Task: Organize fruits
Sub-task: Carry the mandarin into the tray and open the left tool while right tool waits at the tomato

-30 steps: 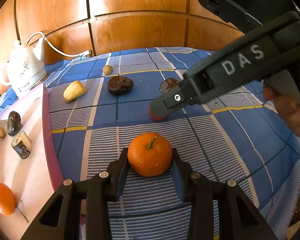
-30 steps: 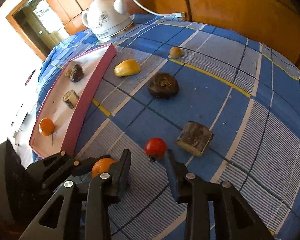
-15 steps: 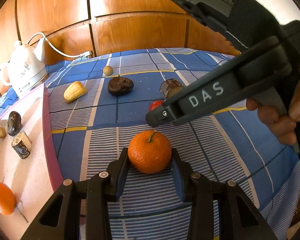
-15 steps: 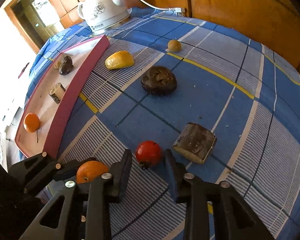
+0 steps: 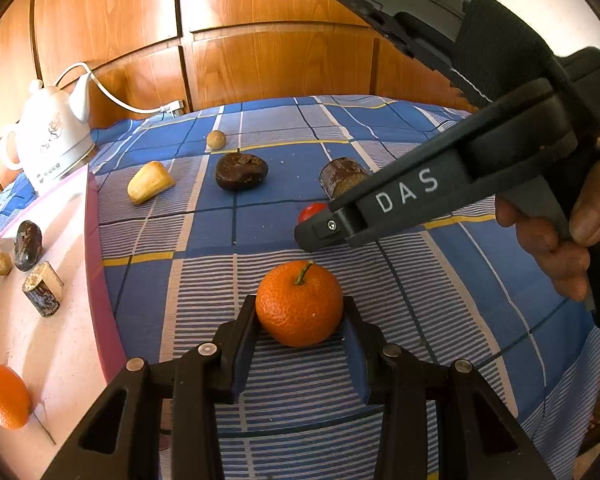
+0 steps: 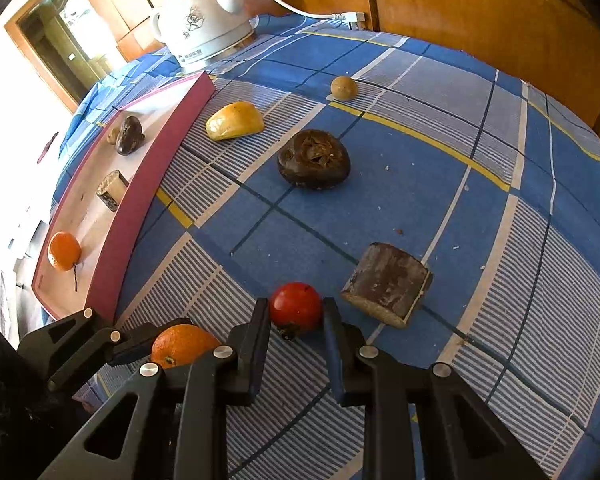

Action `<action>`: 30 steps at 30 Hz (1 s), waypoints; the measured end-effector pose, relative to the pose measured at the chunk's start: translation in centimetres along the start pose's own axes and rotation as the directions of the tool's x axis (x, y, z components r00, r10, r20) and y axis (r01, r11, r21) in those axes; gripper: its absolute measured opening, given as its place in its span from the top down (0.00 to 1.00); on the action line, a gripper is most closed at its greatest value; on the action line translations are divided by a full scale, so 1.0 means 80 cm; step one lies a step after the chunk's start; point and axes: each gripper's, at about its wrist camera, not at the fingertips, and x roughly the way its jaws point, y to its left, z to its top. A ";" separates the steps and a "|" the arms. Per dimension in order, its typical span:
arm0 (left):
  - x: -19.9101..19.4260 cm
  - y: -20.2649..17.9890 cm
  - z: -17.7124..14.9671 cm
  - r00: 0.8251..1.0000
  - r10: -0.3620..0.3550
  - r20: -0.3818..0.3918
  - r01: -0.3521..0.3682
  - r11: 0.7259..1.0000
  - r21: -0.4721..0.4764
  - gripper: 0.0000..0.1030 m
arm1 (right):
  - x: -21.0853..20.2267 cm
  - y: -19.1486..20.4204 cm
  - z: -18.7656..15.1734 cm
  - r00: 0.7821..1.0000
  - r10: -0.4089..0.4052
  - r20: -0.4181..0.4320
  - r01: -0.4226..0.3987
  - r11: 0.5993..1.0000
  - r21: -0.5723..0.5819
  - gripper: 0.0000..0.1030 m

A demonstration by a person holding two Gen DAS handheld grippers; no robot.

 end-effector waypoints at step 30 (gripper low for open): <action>-0.103 0.090 0.039 0.996 0.077 0.051 -0.062 0.966 -0.251 0.62 | 0.001 0.007 0.000 1.000 -0.019 0.003 0.019 0.999 -0.030 0.75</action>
